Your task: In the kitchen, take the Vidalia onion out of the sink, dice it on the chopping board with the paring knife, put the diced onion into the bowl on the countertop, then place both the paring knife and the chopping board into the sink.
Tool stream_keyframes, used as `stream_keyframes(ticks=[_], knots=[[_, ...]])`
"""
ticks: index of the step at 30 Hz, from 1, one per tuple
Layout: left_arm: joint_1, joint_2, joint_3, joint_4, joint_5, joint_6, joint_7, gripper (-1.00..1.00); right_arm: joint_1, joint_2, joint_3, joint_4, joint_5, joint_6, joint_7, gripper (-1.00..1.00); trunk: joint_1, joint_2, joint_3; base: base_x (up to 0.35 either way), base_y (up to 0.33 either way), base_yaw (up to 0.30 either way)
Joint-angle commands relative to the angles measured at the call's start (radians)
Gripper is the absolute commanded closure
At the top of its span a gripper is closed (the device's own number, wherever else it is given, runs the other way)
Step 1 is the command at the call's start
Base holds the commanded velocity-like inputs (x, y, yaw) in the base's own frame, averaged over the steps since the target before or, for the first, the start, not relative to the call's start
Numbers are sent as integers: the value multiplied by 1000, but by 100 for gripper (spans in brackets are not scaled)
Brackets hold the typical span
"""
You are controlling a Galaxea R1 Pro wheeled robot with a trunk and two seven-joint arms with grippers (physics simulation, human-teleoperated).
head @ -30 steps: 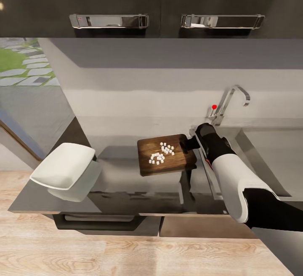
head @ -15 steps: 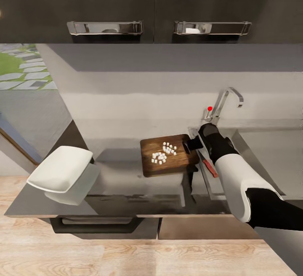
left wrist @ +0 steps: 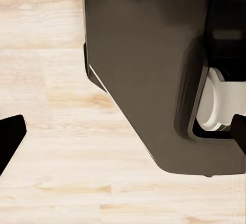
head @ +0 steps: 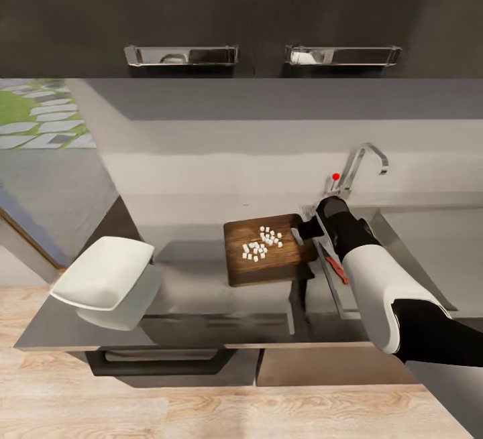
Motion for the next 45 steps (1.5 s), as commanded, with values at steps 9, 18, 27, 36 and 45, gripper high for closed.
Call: stream_keyframes(ticks=[9, 18, 27, 36, 45], knots=[[-2, -1, -8, 4, 10, -7, -6, -100, -1, 1, -6, 8, 7, 3, 7, 100, 1, -2, 10, 0, 134, -45], [-2, 0, -8, 4, 10, -7, -6, -100, -1, 3, -6, 9, 7, 3, 8, 100, 1, -2, 24, 0, 2, -62], [-2, 0, -8, 4, 10, -7, -6, -100, -1, 6, -6, 9, 6, 3, 9, 100, 1, -2, 37, 0, 0, -64], [-2, 0, -8, 4, 10, -7, -6, -100, -1, 8, -6, 9, 6, 2, 9, 100, 1, -2, 51, 0, 1, -65], [-2, 0, -8, 4, 10, -7, -6, -100, -1, 9, -6, 9, 6, 2, 9, 100, 1, -2, 65, -40, 161, -65]])
